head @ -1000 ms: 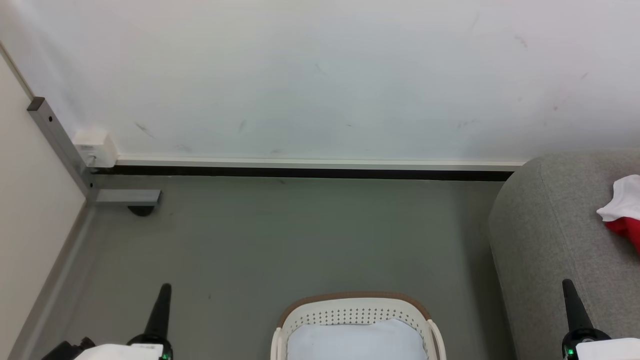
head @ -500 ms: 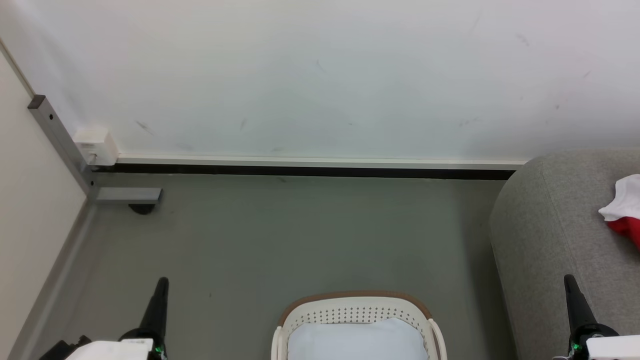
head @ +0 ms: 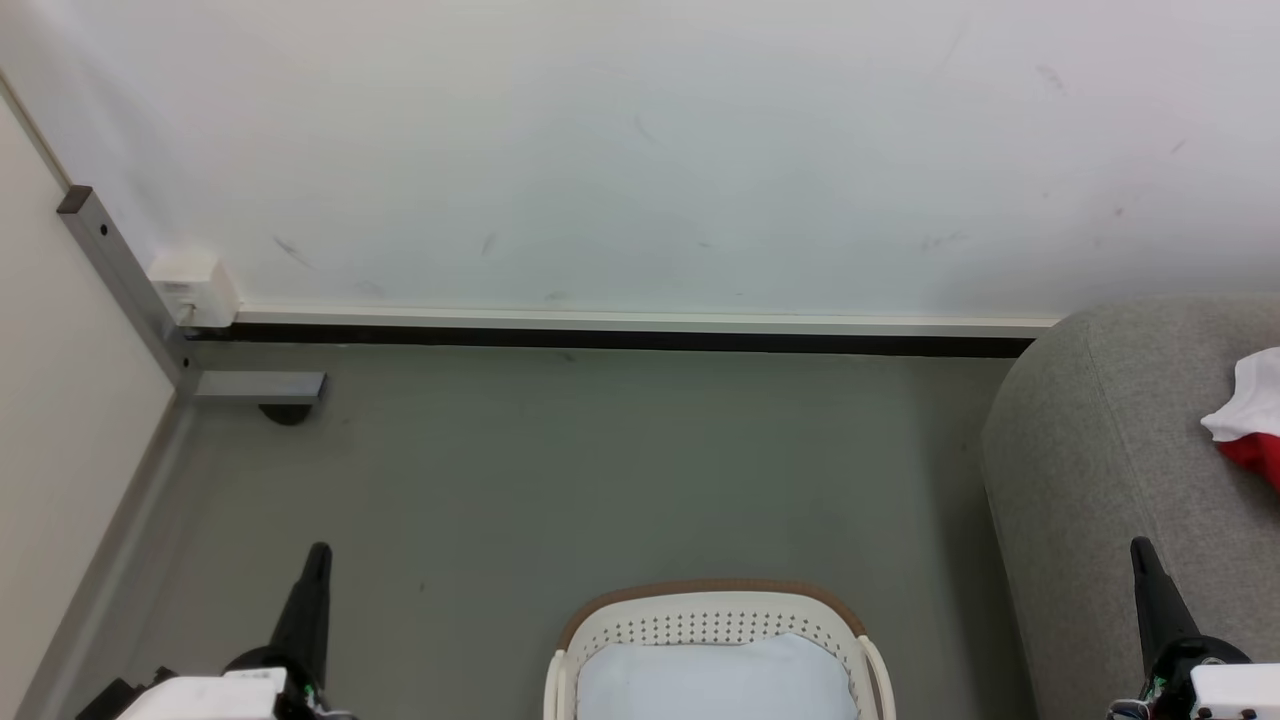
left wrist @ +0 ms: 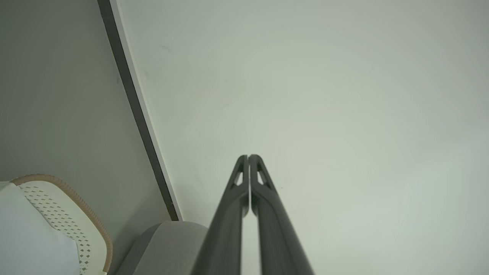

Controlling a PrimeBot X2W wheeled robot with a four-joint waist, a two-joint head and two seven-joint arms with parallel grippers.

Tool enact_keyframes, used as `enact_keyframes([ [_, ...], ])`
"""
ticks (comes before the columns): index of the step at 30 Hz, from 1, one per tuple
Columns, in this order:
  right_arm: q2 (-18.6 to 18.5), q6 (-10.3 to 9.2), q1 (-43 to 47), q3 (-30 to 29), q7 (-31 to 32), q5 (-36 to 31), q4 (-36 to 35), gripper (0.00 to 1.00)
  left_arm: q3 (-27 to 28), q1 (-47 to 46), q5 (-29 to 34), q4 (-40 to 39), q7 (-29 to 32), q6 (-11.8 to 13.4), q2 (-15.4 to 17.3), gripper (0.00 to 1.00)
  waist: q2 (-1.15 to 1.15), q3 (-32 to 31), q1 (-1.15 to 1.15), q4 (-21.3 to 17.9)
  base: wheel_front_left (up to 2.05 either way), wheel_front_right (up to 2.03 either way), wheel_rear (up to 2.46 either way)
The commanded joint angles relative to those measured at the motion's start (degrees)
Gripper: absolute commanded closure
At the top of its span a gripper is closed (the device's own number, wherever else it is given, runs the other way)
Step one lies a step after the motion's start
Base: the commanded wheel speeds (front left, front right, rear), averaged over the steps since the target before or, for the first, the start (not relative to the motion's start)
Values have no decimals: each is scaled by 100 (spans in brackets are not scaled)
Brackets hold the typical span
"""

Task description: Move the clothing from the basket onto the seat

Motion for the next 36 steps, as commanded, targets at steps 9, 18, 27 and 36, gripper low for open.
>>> enact_keyframes([
  [9,-56,-12,-84,-55,102,444,-74,100,68,-88,-438,-48,118,6,44,100,0,16,0,11,0,0,0],
  [18,-56,-12,-87,-57,127,465,-75,100,72,-91,-493,-50,127,6,44,100,0,19,0,13,0,0,0],
  [27,-56,-12,-87,-57,127,465,-74,100,71,-90,-493,-50,127,6,44,100,0,19,0,13,0,0,0],
  [36,-56,-12,-87,-57,127,465,-74,100,70,-90,-494,-50,126,6,44,100,0,19,0,13,0,0,0],
])
